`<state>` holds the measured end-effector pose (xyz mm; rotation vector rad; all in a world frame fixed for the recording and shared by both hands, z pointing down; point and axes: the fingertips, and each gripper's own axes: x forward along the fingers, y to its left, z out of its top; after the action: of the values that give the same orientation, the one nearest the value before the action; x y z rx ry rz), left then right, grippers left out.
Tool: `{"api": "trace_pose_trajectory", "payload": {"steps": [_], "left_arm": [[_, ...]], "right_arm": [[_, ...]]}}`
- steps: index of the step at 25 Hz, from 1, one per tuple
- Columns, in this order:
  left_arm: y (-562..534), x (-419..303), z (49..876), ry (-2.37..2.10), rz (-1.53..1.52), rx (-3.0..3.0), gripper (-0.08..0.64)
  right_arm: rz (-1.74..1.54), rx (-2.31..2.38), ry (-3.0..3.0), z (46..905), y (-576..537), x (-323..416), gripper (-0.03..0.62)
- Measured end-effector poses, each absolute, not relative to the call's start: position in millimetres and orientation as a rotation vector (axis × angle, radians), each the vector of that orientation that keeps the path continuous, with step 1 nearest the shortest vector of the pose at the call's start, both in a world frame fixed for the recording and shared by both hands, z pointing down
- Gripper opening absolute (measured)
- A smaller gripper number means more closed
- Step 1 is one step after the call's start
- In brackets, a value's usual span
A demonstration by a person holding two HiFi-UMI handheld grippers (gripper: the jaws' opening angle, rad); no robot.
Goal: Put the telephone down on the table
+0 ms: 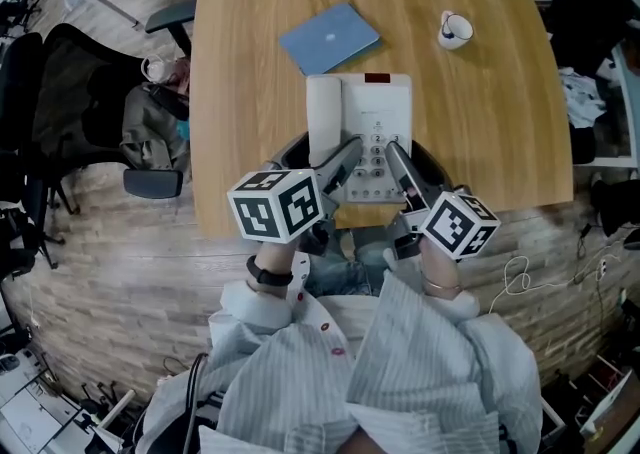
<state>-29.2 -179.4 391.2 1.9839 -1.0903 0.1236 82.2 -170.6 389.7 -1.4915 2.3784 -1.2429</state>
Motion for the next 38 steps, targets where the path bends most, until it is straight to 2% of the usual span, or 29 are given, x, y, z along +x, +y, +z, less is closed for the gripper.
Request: {"api": "trace_pose_trajectory", "payload": {"steps": [17,38], "left_arm": [[-200,-8,388,-1.163,0.116,1.950,0.376],[-229,17,472,-1.093,0.232,1.841,0.376]], "right_arm": [[-1.283,-1.404,2.426,389,-199,104,0.221],[-1.494,-1.478,2.344,472,-223,128,0.221]]}}
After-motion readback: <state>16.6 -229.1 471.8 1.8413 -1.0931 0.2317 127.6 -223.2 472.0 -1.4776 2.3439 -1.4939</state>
